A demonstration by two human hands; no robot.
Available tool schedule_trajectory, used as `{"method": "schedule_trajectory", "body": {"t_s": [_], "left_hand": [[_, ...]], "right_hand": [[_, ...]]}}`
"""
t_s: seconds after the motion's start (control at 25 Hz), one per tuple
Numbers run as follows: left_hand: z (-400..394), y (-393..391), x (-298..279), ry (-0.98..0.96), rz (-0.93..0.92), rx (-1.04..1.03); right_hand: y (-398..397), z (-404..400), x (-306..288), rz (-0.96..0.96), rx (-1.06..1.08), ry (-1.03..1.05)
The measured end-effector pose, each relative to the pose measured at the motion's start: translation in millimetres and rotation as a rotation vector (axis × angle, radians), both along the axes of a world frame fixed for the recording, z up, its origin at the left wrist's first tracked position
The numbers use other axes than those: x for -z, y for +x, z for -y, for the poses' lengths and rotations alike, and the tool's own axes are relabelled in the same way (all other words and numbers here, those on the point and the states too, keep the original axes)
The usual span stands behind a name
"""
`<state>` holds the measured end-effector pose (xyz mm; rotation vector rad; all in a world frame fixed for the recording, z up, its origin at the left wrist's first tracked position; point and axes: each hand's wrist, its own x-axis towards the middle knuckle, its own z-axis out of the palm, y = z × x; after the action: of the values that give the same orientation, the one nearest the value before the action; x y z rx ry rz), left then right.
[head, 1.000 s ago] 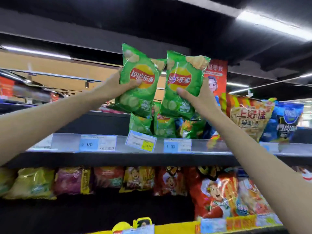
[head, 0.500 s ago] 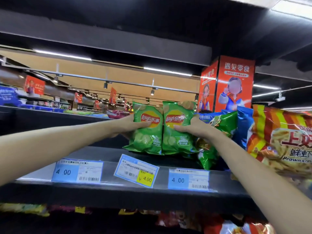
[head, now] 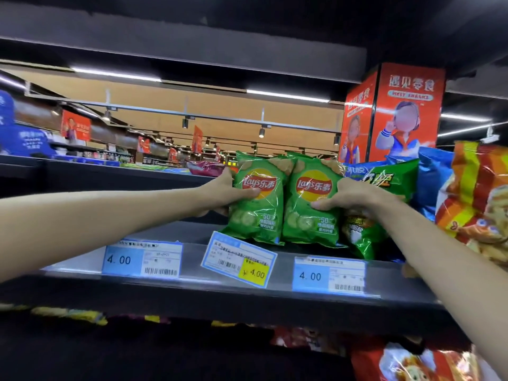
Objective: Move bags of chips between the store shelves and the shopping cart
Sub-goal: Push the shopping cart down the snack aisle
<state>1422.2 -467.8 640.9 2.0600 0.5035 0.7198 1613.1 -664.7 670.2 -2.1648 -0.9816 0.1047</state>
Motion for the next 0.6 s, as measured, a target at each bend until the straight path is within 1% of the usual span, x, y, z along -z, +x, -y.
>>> {"method": "schedule_trajectory", "body": {"t_s": [0.08,0.2,0.24,0.36,0.44,0.52,0.6], "left_hand": [[7.3,1.8,-0.4,0.009,0.038,-0.011],[15.4,-1.5,-2.8,0.007,0.064,-0.063],[18.6,-1.7,-4.3,0.016,0.042,-0.084],[27.4,0.9,-10.7,0.046,-0.064,-0.130],[32.3,-2.7,-20.8,0.080,-0.132,-0.148],[34.8,-13.1,-26.4,0.161,-0.206,-0.148],[39.5,-31.2,-23.3,0.322,-0.284,-0.192]], "right_hand": [[-2.3,-0.2,0.6,0.025,0.037,0.069],[-8.9,-0.1,-1.4,0.126,0.092,0.196],[-11.0,0.2,-0.9,0.178,0.082,0.207],[-18.6,1.8,1.8,0.365,0.108,0.127],[-20.2,1.0,-0.9,0.492,0.095,0.112],[-23.5,0.9,-0.6,0.629,0.055,0.137],[-29.6,0.2,-0.3,0.746,-0.005,0.198]]}}
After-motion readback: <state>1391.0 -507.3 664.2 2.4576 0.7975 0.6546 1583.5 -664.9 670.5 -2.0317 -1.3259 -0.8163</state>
